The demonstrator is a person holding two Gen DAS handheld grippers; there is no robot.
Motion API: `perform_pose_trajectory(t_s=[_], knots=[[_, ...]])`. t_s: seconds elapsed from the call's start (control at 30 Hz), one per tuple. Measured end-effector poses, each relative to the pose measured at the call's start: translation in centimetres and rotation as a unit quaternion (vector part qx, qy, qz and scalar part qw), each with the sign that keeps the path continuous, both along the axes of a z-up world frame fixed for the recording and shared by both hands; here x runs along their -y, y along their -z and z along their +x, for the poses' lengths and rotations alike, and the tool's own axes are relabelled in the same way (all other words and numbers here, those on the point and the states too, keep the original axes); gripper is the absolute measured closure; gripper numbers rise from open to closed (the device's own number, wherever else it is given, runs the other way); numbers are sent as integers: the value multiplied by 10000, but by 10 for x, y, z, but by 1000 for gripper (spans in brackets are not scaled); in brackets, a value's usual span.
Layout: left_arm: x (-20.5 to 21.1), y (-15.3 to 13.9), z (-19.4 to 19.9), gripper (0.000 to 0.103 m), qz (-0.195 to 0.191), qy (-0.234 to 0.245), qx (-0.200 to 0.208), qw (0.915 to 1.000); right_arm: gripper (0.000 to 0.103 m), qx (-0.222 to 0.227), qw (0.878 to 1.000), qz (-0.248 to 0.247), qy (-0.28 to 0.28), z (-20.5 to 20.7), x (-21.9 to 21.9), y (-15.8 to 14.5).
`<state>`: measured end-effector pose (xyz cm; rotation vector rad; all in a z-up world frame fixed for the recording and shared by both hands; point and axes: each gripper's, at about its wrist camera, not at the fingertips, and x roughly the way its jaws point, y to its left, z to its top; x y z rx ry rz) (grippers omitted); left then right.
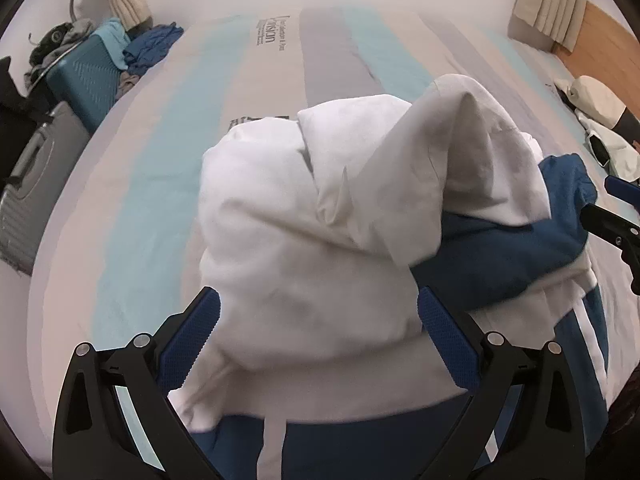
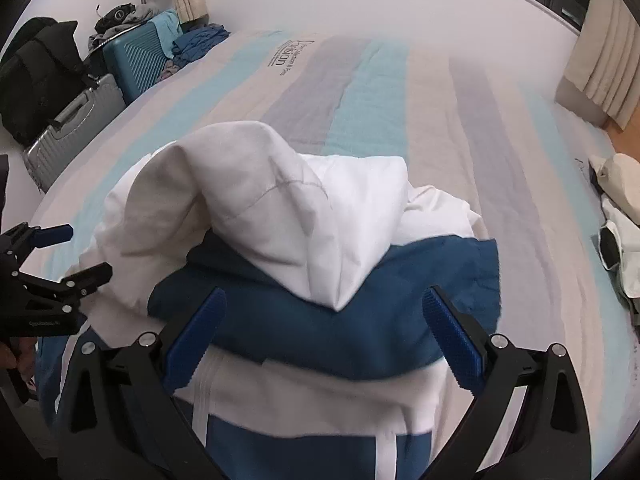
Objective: Fold large clothes
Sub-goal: 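Move both tools to the blue jacket hem and close on it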
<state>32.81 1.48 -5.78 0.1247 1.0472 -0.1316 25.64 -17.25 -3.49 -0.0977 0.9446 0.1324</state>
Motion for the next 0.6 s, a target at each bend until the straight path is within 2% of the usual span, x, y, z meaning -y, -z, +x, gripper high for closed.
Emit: perform_pose_trajectory(t_s=[0.13, 0.37, 0.6], knots=[[-3, -6, -20, 6, 94, -12, -27, 10000, 8, -44, 10000, 57, 62, -13, 4, -6], [-6, -9, -52, 6, 133, -99, -308, 9994, 8, -139, 9998, 102, -96, -35, 19, -4], [-28, -8, -93, 6, -33, -440, -461, 9980, 8, -476, 9987, -90, -178, -88, 40, 5]])
